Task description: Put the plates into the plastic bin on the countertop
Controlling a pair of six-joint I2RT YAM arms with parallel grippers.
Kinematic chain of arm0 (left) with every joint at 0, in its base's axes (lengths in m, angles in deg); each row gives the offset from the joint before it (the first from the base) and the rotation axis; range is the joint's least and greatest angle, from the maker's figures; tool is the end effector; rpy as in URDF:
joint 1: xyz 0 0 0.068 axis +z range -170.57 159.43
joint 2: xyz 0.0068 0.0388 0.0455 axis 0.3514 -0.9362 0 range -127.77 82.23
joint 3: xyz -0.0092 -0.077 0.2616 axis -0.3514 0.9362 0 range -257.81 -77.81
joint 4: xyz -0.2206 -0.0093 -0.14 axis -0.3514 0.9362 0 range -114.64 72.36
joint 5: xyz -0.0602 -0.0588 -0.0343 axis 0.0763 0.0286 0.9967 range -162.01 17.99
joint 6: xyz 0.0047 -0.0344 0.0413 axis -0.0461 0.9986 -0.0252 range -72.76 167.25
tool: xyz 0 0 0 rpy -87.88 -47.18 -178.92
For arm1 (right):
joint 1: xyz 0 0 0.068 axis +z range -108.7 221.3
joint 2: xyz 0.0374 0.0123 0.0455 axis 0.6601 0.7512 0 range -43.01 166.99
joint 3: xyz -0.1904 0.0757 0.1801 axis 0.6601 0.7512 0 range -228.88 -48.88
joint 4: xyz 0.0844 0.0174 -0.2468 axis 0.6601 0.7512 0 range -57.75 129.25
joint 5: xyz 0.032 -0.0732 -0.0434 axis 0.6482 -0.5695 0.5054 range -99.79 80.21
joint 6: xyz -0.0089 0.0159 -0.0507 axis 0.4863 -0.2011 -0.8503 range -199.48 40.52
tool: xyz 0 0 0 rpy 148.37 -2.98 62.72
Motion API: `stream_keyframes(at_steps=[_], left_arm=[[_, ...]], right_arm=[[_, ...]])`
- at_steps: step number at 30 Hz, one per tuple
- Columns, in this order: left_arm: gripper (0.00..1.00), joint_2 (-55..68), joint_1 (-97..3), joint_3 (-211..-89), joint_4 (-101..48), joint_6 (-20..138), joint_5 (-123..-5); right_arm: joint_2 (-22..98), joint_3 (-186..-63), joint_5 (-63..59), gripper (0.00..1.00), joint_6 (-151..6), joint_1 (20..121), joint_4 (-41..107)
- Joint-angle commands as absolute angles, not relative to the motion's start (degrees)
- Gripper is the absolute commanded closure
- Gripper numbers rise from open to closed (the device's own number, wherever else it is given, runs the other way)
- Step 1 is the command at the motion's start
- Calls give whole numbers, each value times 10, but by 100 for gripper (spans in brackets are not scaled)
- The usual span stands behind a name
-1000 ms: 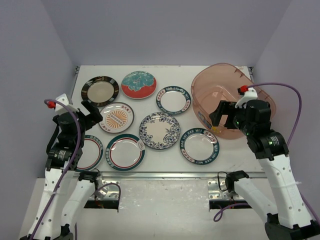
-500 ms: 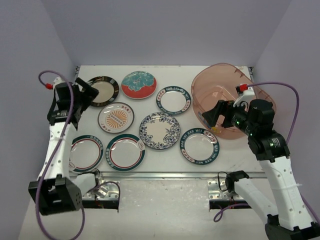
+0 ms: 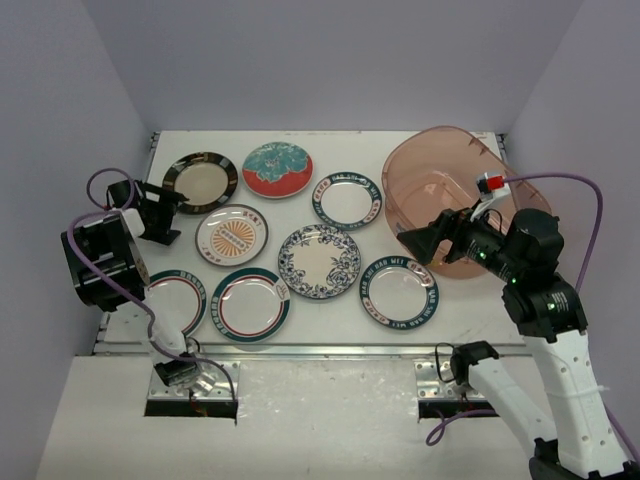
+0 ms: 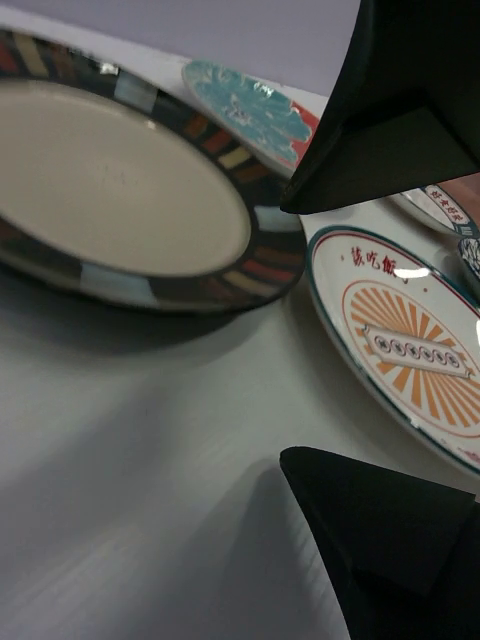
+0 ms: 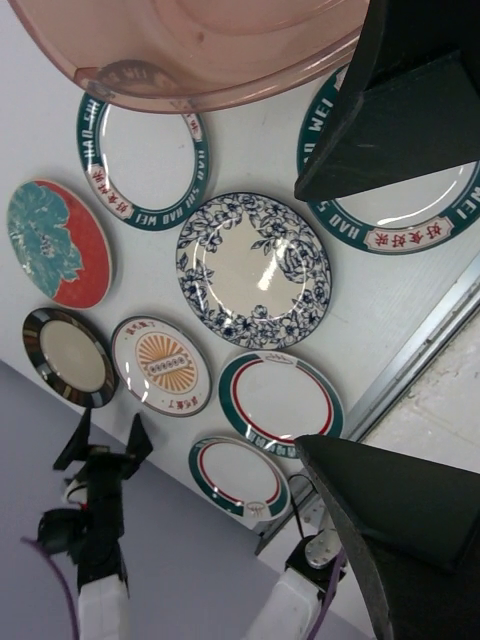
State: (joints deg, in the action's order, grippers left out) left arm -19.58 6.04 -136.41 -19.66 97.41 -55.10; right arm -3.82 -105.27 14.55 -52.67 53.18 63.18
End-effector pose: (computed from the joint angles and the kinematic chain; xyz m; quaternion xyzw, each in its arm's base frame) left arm 0.3316 0.1546 0.1673 -0.5327 0.7569 -0.2065 0.3174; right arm 0.1291 0.0422 0.3849 -0.0291 0.7793 0.3564 0.5146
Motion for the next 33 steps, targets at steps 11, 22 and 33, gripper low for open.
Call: stream_keyframes(at_steps=[11,22,33], left_arm=[[17,-281,57,-1406,-272,997,-576],[70,-358,54,-1459,-283,1011,-546],[100,-247,57,-1429,-349,1081,-567]], right_arm=[[-43,-1046,185,1,-523,533,578],[-40,-1052,173,1,-514,534,577],[-28,-1061,169,1,-513,534,582]])
